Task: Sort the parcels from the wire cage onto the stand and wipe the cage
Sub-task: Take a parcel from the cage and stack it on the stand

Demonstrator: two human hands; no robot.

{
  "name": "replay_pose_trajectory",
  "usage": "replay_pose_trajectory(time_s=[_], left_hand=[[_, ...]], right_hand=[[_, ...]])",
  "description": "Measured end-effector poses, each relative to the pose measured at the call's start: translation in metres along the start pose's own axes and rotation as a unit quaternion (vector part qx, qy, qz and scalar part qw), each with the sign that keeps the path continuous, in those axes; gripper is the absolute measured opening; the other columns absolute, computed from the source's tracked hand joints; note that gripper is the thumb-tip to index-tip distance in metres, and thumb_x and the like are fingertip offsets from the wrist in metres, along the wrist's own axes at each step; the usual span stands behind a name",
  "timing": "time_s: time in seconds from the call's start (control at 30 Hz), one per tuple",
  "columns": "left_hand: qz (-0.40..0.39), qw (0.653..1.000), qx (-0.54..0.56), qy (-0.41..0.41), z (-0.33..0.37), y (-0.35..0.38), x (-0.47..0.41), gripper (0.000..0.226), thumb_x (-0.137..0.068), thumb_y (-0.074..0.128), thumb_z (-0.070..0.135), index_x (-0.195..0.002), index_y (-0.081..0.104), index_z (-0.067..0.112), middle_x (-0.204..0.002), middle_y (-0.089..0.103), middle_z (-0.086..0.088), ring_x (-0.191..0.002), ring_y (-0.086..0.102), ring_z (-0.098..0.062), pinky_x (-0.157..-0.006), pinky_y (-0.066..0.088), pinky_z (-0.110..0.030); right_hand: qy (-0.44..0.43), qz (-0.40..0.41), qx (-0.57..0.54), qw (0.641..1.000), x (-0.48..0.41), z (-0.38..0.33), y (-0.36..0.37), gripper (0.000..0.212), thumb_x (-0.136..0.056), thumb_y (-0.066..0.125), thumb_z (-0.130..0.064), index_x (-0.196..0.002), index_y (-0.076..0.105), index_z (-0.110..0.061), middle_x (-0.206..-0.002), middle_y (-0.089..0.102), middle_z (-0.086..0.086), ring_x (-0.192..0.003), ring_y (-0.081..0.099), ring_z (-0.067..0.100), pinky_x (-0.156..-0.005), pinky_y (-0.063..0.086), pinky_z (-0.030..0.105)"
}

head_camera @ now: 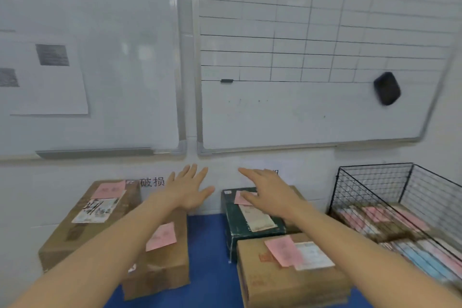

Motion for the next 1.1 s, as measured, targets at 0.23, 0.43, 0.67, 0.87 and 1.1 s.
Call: replay_pose_trajectory(time_s=[0.23,0.43,0.67,0.87,1.1], left_hand=[[0.003,0.996,0.055,0.071,0.205,0.002,-0.032,0.069,-0.098,0.018,0.058,-0.153,-0.007,0.024,-0.16,-0.011,-0.004,-0.147,-0.008,-0.02,-0.119,0.0,-0.045],[-0.014,0.99,0.069,0.122,0.386,0.029,-0.053,0.069,-0.098,0.022,0.057,-0.153,-0.003,0.024,-0.16,-0.01,-0.006,-0.148,-0.005,-0.021,-0.119,0.004,-0.048],[-0.013,0.983,0.087,0.162,0.525,0.05,-0.092,0.071,-0.097,0.024,0.059,-0.153,-0.001,0.024,-0.16,-0.007,-0.008,-0.148,-0.004,-0.023,-0.119,0.004,-0.048],[-0.048,0.983,0.064,0.163,0.585,0.077,-0.138,0.071,-0.097,0.023,0.059,-0.153,-0.004,0.024,-0.16,-0.01,-0.006,-0.147,-0.008,-0.023,-0.119,0.003,-0.05],[-0.064,0.988,0.057,0.129,0.62,0.077,-0.187,0.075,-0.096,0.028,0.06,-0.153,-0.006,0.025,-0.16,-0.013,-0.006,-0.148,-0.002,-0.027,-0.119,0.008,-0.049]], right_hand=[[0.069,-0.011,0.052,0.996,0.105,0.166,-0.072,0.068,-0.096,0.052,-0.039,-0.153,0.02,-0.02,-0.155,0.031,0.005,-0.141,0.029,0.02,-0.114,0.019,0.03],[0.152,-0.018,0.064,0.986,0.223,0.317,-0.123,0.068,-0.095,0.054,-0.041,-0.152,0.024,-0.02,-0.153,0.037,0.005,-0.137,0.037,0.023,-0.112,0.03,0.034],[0.206,-0.028,0.058,0.976,0.301,0.44,-0.145,0.069,-0.094,0.056,-0.039,-0.152,0.025,-0.019,-0.153,0.035,0.003,-0.139,0.035,0.02,-0.114,0.029,0.034],[0.219,-0.055,0.068,0.972,0.31,0.522,-0.136,0.069,-0.094,0.056,-0.041,-0.152,0.024,-0.017,-0.153,0.036,0.005,-0.139,0.035,0.021,-0.113,0.028,0.035],[0.179,-0.07,0.057,0.98,0.281,0.577,-0.12,0.068,-0.094,0.057,-0.036,-0.151,0.026,-0.016,-0.152,0.036,0.007,-0.139,0.035,0.023,-0.113,0.028,0.036]])
Point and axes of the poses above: each hand's wrist, its own x-axis away from the middle knuckle, its own y-axis out of the palm, z = x × y, the point moved 10 cm from there along -x, towards the middle knuckle
